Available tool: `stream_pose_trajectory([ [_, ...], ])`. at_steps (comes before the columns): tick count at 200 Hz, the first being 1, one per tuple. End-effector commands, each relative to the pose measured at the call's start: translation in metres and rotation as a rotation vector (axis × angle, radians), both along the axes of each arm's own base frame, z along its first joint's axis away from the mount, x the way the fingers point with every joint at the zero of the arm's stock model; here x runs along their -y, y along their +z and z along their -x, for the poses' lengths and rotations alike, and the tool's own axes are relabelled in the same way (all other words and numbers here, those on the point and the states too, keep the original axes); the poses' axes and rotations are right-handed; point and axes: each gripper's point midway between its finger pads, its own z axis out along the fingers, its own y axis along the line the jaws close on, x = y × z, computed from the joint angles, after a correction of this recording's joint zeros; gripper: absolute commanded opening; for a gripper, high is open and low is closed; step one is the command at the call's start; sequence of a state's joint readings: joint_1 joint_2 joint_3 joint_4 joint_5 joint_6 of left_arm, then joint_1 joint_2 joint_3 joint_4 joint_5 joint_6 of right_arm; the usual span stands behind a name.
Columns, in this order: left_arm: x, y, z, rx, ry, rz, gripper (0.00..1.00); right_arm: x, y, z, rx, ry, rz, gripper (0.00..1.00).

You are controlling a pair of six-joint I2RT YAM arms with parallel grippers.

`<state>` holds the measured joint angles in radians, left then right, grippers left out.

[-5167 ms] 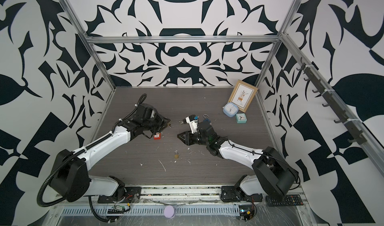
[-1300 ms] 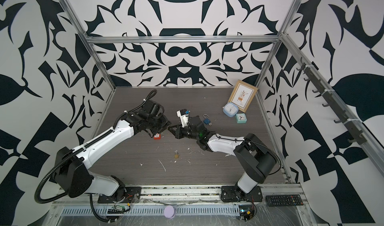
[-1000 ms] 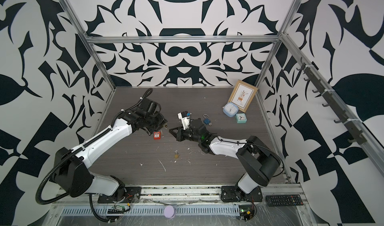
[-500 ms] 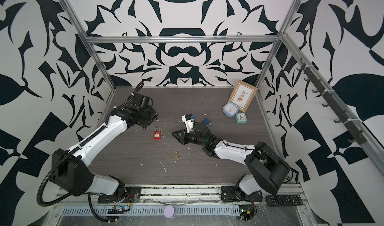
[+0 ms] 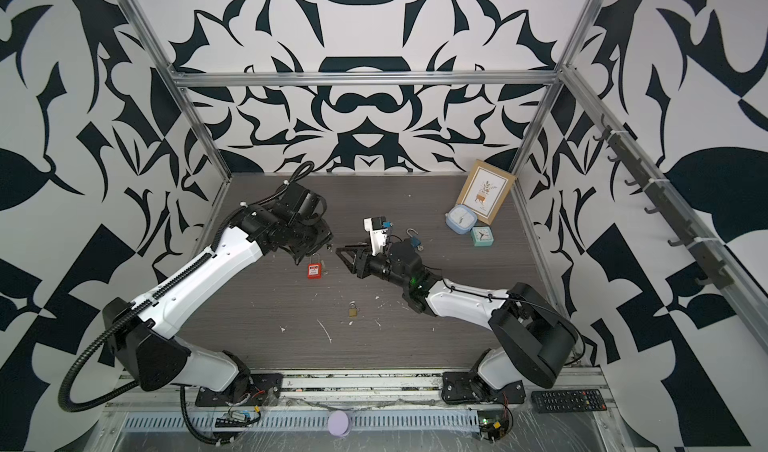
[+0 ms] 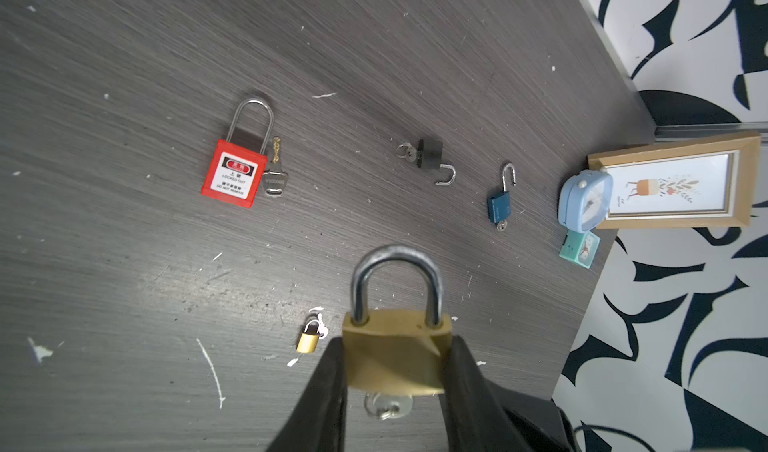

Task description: Lock with the key

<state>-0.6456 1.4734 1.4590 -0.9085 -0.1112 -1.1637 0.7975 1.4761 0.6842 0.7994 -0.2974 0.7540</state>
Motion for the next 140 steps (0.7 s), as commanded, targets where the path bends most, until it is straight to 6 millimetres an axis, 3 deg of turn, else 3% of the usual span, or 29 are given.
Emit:
stream_pose_trajectory([
  [1, -0.013, -0.006, 0.009, -0.059, 0.059, -0.062, 0.0, -0.009, 0.035, -0.002, 0.069, -0.005, -0.08, 0.42],
  [140, -0.009, -0.011, 0.007, -0.066, 0.063, -0.048, 0.0, -0.033, 0.019, -0.004, 0.032, 0.047, -0.043, 0.28],
])
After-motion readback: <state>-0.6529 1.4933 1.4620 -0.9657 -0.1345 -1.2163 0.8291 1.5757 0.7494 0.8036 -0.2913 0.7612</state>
